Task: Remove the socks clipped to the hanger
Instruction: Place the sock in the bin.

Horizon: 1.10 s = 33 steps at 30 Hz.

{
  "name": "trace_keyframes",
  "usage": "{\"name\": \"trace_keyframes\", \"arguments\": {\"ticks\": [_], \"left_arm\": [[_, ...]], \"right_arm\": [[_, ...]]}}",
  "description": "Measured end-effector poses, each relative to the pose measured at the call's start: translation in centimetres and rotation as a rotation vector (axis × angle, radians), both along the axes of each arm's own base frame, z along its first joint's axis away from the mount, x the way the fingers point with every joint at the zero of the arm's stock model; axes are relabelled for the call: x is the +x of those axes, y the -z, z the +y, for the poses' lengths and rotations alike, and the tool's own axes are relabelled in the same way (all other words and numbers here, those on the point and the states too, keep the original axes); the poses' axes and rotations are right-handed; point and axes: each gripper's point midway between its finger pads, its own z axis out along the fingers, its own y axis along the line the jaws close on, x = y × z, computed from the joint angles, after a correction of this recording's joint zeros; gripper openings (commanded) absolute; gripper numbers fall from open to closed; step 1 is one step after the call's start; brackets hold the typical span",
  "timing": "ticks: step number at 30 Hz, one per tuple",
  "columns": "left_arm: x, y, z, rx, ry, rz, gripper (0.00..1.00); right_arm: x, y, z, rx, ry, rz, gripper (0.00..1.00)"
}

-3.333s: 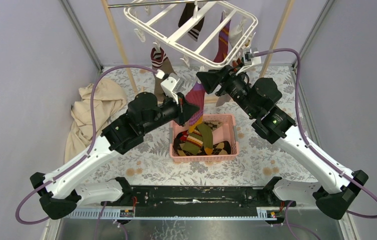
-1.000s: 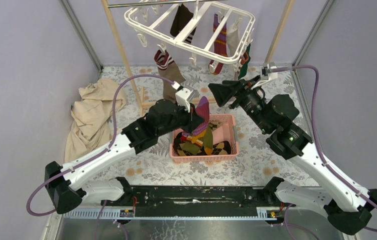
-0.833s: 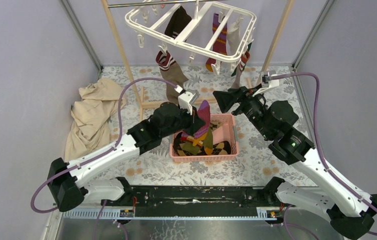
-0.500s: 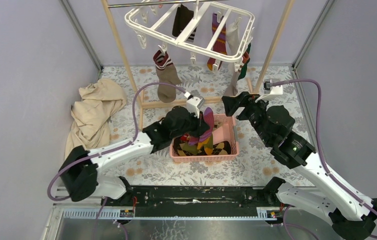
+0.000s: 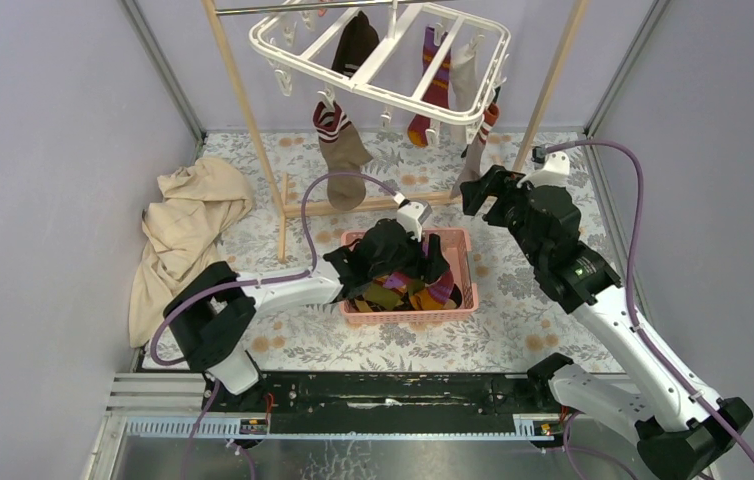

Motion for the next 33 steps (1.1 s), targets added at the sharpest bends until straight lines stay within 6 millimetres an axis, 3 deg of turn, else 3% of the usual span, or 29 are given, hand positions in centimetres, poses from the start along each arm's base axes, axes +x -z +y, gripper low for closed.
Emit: {"name": "trace_keyframes", "arguments": {"ticks": [2,8,14,23,26,31,33], "left_arm": [[0.2,-0.3,-0.2,-0.008,-0.005,-0.005,0.99],[0.5,-2.2,0.0,-0.034,-0.022,-0.034,0.99],[0.2,-6.8,1.1,-0.098,-0.049,-0.097,0.99],[-1.1,-12.4,3.5,-0.163,-0.09,-0.163,0.99],[-1.6,-13.8,4.5,-0.181,-0.104,-0.177,0.99],[-2.2,-14.7,5.5,-0.188,-0.117,-0.187,0.99],[-2.5,-14.8,5.8,-0.186,-0.116,-0.185,0.99]], "right_arm": [[0.2,0.0,-0.4,0.003,0.004,0.001,0.87],[0.8,-0.4,-1.1,0.017,0.013,-0.013,0.87],[2.1,-0.3,-0.9,0.031,0.006,-0.027,0.87],[5.7,2.2,0.5,0.045,-0.004,0.006,0.83],[6.8,3.2,1.1,0.05,-0.006,0.021,0.74],[7.7,4.2,1.4,0.054,-0.001,0.036,0.33],[7.8,3.9,1.5,0.061,-0.001,0.027,0.23]]}}
